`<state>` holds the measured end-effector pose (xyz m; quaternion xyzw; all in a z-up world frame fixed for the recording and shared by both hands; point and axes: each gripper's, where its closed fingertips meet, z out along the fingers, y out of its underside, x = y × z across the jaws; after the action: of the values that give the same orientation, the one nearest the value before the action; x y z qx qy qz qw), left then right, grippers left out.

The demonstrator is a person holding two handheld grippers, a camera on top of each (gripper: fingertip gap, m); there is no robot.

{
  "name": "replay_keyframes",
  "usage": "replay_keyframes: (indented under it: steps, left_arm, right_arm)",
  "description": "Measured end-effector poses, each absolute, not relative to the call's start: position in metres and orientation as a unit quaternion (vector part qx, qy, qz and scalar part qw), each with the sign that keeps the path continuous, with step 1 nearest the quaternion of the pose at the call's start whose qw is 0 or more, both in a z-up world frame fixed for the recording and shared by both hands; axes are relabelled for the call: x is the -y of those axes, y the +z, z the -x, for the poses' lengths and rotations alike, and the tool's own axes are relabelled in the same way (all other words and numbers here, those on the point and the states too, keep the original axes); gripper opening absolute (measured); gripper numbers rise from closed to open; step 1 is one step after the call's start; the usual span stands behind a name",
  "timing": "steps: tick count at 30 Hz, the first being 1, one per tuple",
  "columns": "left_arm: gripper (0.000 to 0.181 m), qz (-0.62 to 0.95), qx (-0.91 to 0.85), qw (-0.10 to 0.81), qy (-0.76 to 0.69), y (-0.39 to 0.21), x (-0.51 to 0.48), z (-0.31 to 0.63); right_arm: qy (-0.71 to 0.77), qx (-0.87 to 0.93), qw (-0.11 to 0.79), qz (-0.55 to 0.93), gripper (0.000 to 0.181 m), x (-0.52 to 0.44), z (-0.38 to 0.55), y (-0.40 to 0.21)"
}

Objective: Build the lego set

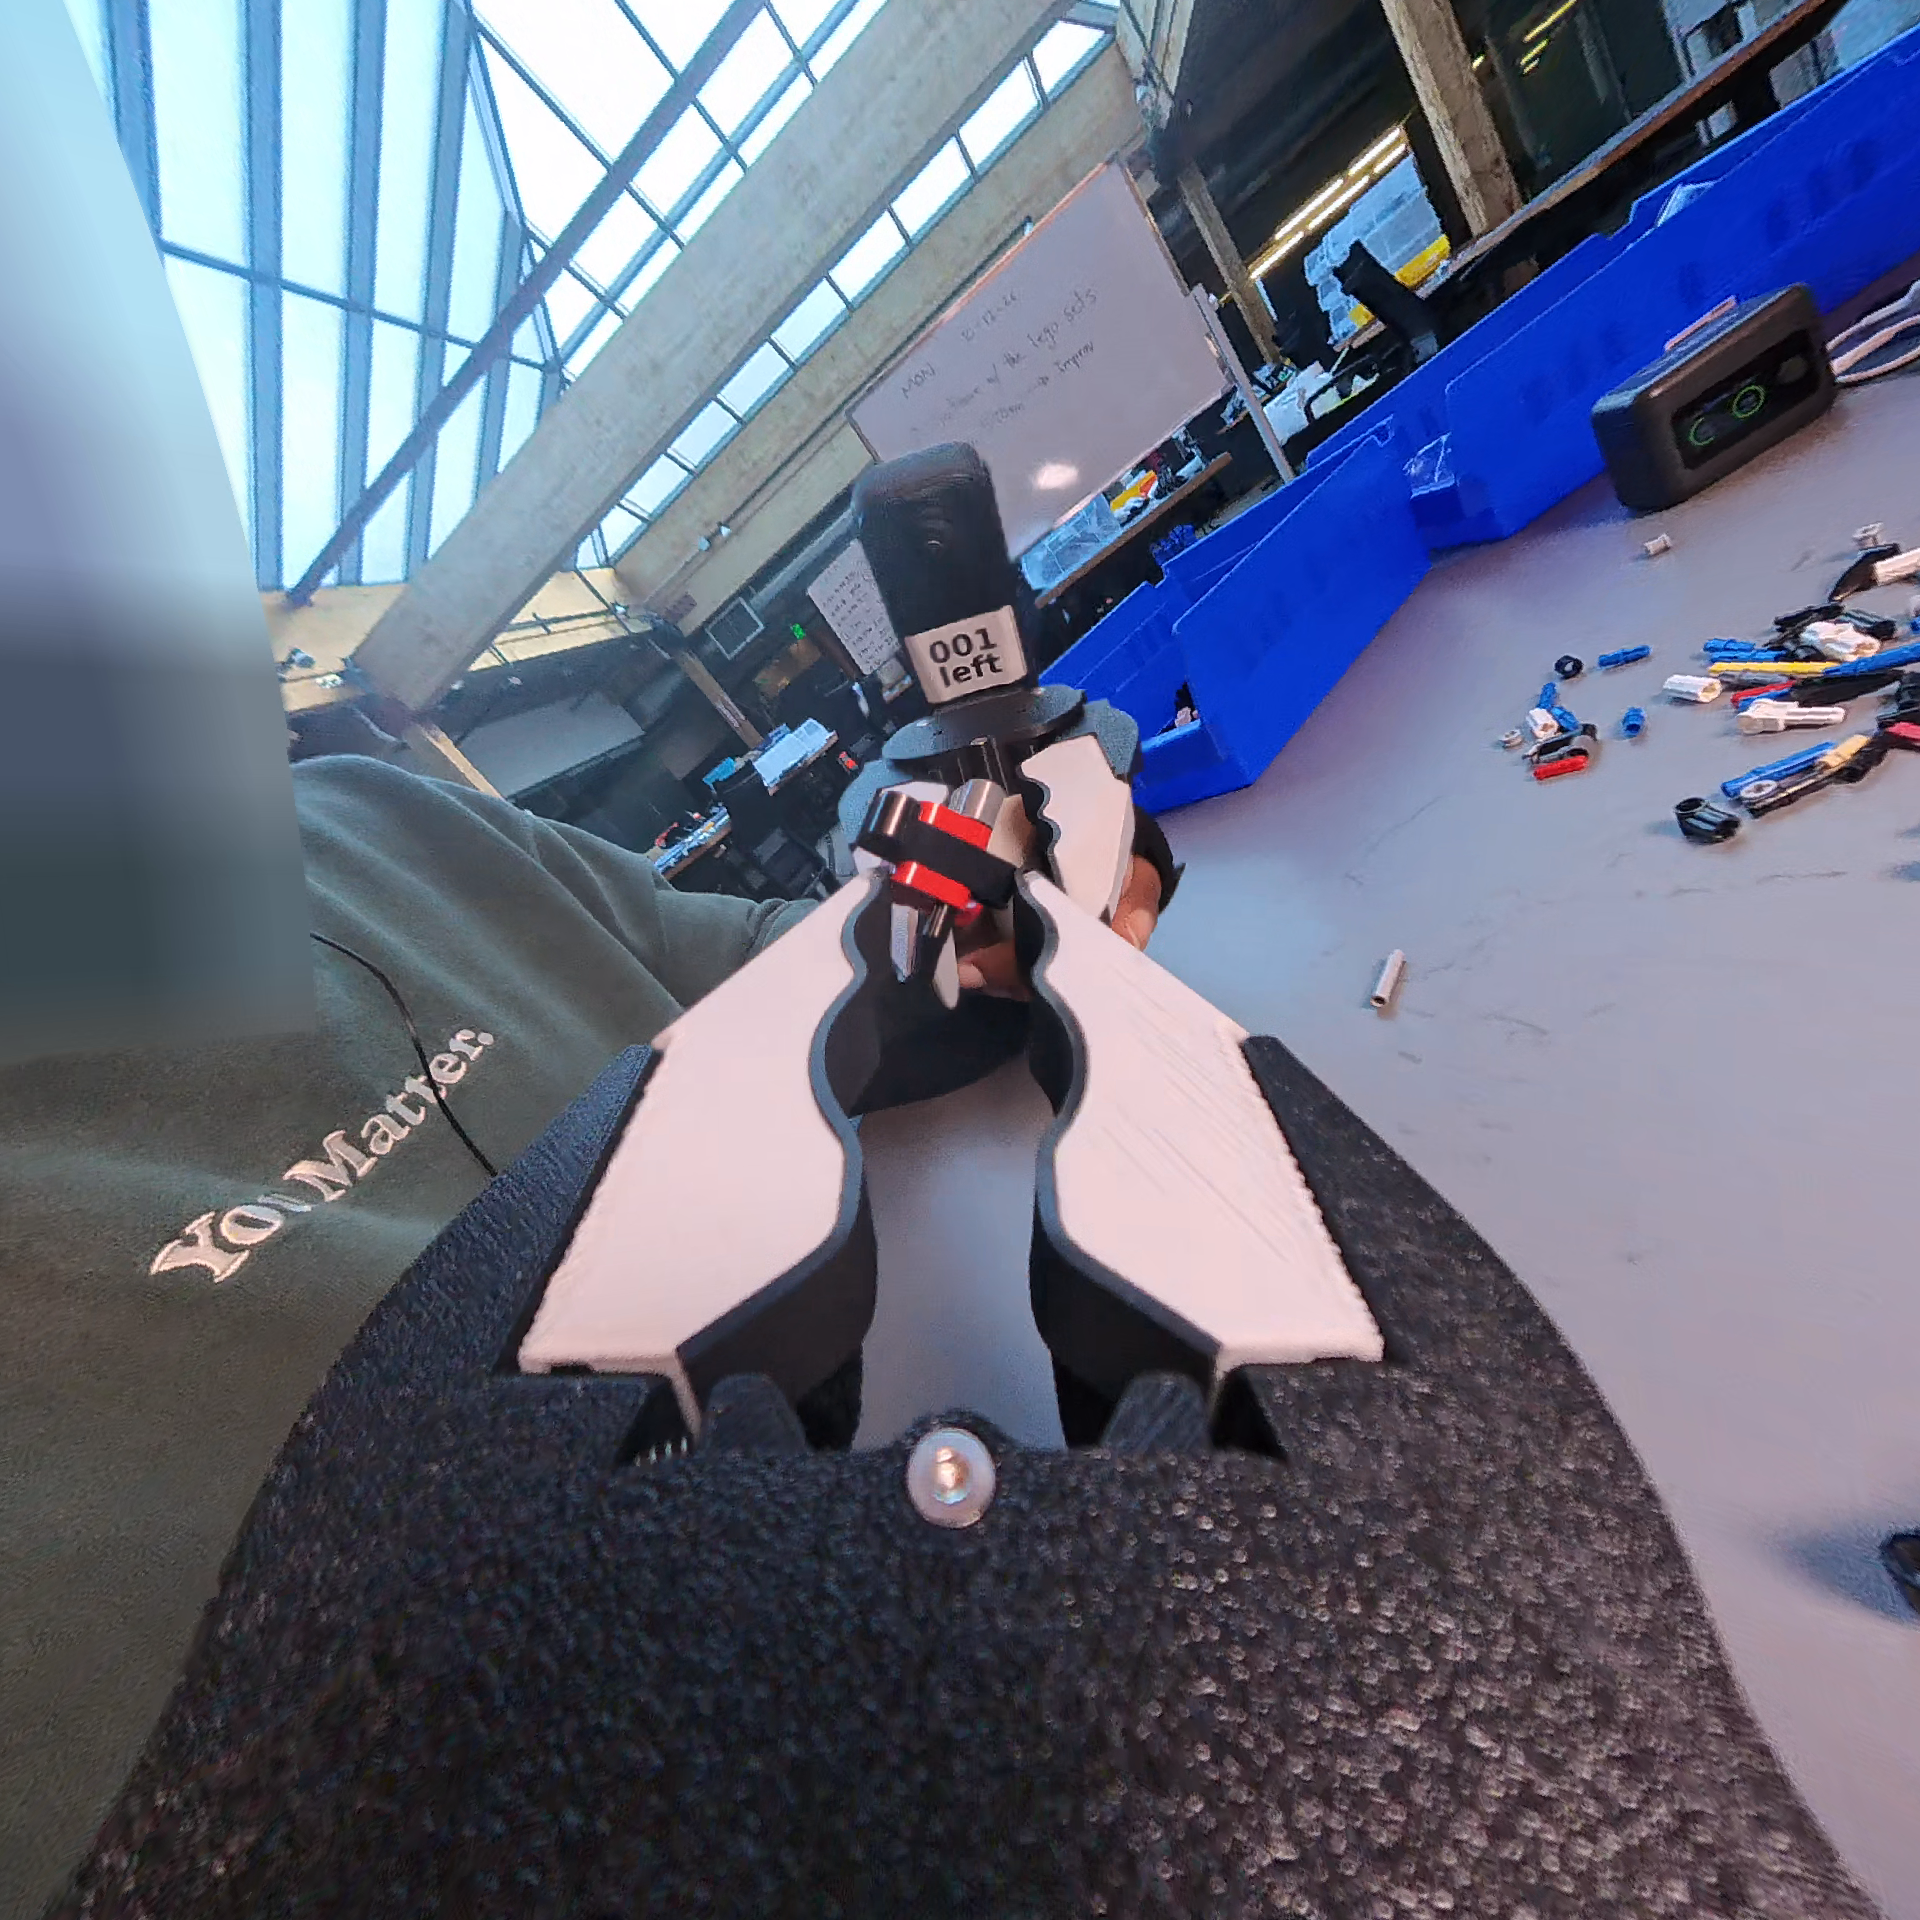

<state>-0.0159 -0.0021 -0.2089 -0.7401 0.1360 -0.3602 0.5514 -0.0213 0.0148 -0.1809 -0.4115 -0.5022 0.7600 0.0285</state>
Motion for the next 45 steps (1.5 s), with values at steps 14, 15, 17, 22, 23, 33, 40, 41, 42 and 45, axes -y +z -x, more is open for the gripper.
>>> replay_keyframes:
  steps: [14,15,17,22,23,33,40,41,42,45]
  left_arm:
    - [0.03,0.745,-0.165,0.593,-0.257,-0.204,-0.002,0.019]
    - [0.03,0.746,-0.159,0.591,-0.263,-0.205,-0.002,0.02]
    - [0.029,0.754,-0.158,0.583,-0.26,-0.21,-0.003,0.022]
    - [0.026,0.763,-0.175,0.572,-0.243,-0.217,-0.003,0.021]
    - [0.026,0.762,-0.177,0.571,-0.249,-0.216,-0.002,0.02]
    - [0.026,0.688,-0.199,0.584,-0.381,-0.193,0.015,0.001]
    - [0.026,0.652,-0.207,0.583,-0.438,-0.181,0.025,-0.006]
    - [0.025,0.648,-0.209,0.582,-0.445,-0.18,0.026,-0.007]
    - [0.026,0.643,-0.212,0.579,-0.454,-0.179,0.028,-0.009]
    - [0.025,0.633,-0.221,0.573,-0.471,-0.178,0.033,-0.014]
  right_arm:
    - [0.693,0.584,0.148,0.396,0.022,-0.003,0.031,-0.197]
    - [0.673,0.603,0.176,0.391,0.023,-0.002,0.032,-0.201]
    - [0.645,0.622,0.22,0.385,0.023,-0.004,0.034,-0.203]
    - [0.613,0.65,0.257,0.369,0.023,-0.004,0.032,-0.207]
    - [0.612,0.651,0.26,0.365,0.023,-0.003,0.031,-0.206]
    - [0.675,0.633,0.204,0.318,0.026,0.015,0.012,-0.185]
    - [0.695,0.633,0.169,0.298,0.022,0.022,0.002,-0.182]
    - [0.697,0.632,0.167,0.294,0.021,0.022,0.001,-0.181]
    - [0.7,0.632,0.162,0.29,0.018,0.023,-0.001,-0.18]
    - [0.7,0.635,0.164,0.283,0.013,0.025,-0.003,-0.179]
